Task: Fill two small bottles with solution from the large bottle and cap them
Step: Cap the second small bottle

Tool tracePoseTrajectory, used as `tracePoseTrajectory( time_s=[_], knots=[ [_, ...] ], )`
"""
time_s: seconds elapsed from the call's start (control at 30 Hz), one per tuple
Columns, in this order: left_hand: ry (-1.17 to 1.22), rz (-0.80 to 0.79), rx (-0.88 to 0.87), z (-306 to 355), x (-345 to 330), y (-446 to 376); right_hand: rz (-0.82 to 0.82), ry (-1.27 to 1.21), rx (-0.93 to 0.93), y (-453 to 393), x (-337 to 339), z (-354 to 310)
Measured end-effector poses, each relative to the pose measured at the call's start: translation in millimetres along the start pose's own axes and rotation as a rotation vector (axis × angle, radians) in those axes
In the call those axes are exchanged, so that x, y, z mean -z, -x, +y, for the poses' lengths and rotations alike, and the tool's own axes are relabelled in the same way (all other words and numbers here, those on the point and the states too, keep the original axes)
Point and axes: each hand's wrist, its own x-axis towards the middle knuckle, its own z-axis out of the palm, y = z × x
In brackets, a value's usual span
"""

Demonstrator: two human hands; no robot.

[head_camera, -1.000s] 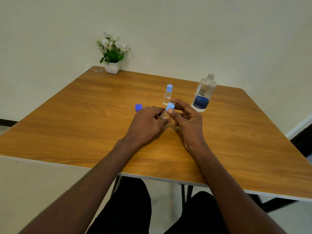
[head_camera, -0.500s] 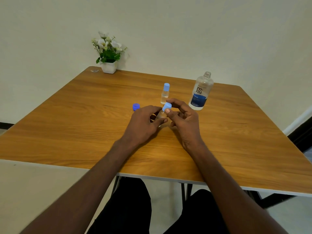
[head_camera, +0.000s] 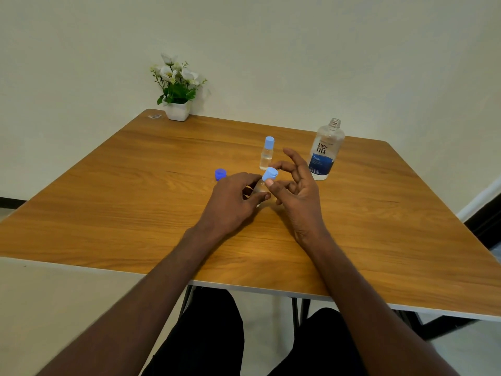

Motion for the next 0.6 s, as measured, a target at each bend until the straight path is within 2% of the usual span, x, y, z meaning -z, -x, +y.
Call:
tracePoseTrajectory(
  time_s=[0.6],
  knots=[
    [-0.041, -0.011, -0.037, 1.2, -0.6, 0.4, 0.009, 0.02, -0.029, -1.1, 1.1, 5.1]
  ],
)
